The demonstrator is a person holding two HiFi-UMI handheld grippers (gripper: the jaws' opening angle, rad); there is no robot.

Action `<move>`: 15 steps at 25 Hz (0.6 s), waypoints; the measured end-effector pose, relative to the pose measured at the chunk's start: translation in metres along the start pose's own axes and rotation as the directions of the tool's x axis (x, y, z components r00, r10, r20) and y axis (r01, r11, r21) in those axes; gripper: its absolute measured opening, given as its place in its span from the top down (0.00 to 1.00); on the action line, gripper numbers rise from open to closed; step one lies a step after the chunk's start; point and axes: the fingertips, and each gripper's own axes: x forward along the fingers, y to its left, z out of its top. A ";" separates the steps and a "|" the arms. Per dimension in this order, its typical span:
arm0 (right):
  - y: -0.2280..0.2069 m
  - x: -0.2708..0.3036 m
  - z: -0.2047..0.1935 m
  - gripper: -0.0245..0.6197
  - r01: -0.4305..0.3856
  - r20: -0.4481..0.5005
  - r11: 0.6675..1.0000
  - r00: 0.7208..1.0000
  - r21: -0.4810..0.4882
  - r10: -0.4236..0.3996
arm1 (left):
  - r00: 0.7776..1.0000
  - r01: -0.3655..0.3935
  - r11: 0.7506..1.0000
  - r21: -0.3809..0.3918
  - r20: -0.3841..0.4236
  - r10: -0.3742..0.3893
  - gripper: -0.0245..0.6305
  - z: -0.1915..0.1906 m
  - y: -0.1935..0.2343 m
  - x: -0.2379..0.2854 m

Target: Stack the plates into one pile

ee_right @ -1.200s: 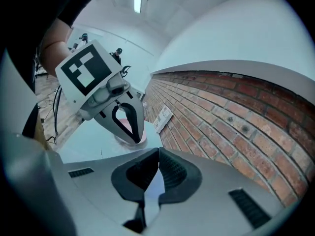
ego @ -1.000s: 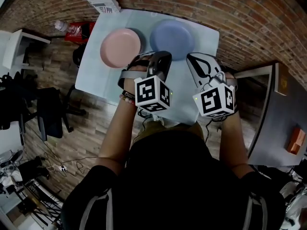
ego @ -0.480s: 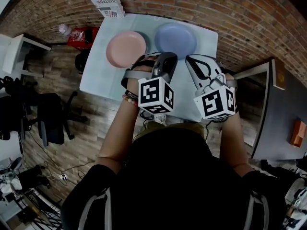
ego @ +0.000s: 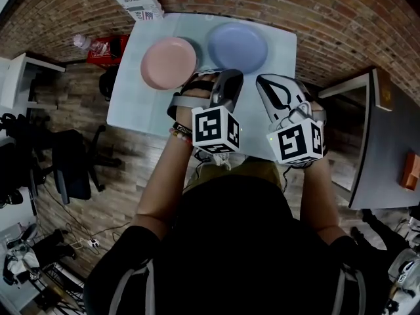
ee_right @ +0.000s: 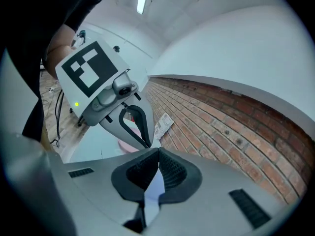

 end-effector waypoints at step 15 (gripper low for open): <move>-0.040 0.003 -0.116 0.91 -0.026 -0.131 0.995 0.991 0.095 0.039 | 0.953 0.138 0.989 0.054 -0.281 -0.117 0.70 -0.096 -0.085 0.175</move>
